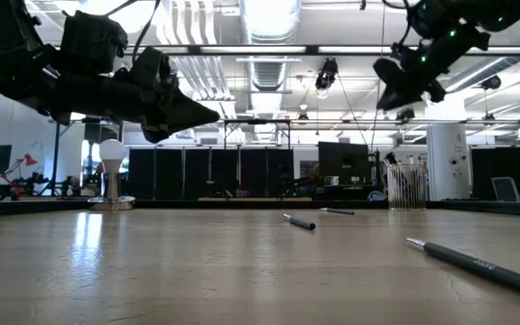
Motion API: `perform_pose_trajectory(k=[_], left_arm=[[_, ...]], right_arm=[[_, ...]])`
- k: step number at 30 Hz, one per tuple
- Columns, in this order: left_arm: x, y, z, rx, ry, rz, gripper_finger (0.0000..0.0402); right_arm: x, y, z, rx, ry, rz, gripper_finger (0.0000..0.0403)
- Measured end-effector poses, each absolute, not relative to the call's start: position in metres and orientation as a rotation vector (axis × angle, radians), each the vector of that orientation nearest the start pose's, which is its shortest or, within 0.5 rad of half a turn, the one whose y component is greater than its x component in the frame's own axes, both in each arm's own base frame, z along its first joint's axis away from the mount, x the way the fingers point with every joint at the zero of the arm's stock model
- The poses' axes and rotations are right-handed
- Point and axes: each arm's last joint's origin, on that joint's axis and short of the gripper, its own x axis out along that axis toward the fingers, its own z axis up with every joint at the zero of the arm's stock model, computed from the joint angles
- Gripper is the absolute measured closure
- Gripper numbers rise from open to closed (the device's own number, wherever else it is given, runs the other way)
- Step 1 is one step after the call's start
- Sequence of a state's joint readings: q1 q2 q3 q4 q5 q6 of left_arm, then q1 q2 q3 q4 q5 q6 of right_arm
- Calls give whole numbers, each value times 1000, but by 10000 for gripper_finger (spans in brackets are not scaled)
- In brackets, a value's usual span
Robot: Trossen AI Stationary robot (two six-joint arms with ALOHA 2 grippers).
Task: Sort items
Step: Put the black eyeshadow brush into the gold holder
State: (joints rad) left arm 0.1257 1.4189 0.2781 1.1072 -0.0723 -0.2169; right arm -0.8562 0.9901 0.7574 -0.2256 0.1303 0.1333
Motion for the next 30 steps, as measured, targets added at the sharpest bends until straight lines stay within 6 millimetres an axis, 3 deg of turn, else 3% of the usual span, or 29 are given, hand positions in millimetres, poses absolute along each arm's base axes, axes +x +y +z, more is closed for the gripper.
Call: perform_pose_trajectory(k=[7, 14, 23, 30], left_arm=[[231, 31, 164, -207, 13, 201, 401], [230, 31, 162, -207, 19, 202, 401], [230, 31, 162, -206, 18, 202, 401], [230, 31, 162, -205, 21, 202, 401]], right_arm=[[175, -129, 284, 281, 353, -788, 380], [211, -114, 261, 345, 426, -713, 394], [248, -130, 235, 462, 570, -719, 363], [278, -163, 220, 510, 775, -795, 322]])
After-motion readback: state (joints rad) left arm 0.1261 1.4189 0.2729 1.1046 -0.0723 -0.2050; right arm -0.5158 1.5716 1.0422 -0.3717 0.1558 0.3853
